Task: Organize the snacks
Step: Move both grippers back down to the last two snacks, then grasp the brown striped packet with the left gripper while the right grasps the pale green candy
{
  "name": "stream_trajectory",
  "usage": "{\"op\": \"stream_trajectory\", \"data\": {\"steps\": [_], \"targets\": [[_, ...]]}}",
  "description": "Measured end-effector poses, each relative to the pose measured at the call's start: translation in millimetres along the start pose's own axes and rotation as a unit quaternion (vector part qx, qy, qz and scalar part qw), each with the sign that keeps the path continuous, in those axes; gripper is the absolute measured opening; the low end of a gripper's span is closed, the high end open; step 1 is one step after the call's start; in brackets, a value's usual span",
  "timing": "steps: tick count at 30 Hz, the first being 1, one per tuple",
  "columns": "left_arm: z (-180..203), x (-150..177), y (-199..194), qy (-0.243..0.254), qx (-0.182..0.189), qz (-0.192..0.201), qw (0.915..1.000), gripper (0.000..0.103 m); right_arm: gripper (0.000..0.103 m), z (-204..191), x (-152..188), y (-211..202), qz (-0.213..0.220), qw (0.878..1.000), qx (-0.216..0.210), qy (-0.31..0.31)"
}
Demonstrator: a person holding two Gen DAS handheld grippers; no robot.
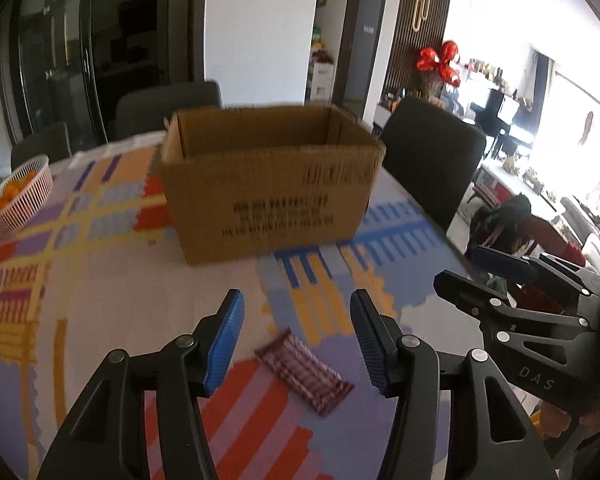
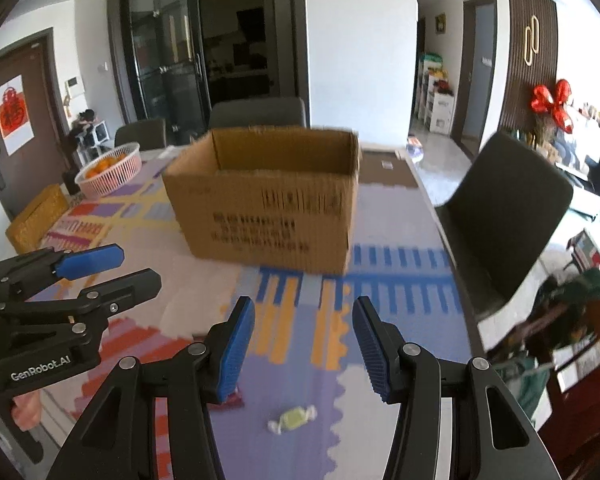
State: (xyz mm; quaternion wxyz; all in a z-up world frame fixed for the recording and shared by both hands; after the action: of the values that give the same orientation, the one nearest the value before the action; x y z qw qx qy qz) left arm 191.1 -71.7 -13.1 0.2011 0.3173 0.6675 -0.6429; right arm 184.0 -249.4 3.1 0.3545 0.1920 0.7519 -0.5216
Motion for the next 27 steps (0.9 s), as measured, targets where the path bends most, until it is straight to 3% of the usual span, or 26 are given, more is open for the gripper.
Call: {"op": "stream_trajectory", "data": {"steps": [16, 27], "targets": [[23.2, 51.6, 59.0, 0.009, -0.003, -0.088, 0.9961, 0.056, 0.052, 19.1, 85.4, 41.3, -0.099, 0.993, 0.007, 0.069], [30.4, 60.1, 91.1, 0.001, -0.016, -0.121, 0.9925, 0.057, 0.052, 23.2, 103.8, 58.0, -0.116, 0.987, -0.006, 0.108]]}}
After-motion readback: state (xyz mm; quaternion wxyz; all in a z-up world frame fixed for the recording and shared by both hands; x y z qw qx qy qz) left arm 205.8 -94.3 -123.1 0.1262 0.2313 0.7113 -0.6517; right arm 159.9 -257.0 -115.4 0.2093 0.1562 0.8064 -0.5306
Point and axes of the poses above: each gripper's, at about its wrist camera, not at the fingertips, and y roughly the way its jaws point, z to its right, x to its underside, the point moved 4 cm from there along y, roughly the way its jaws point, and after that the axes turned 15 degrees about -x, right-handed, at the moved point
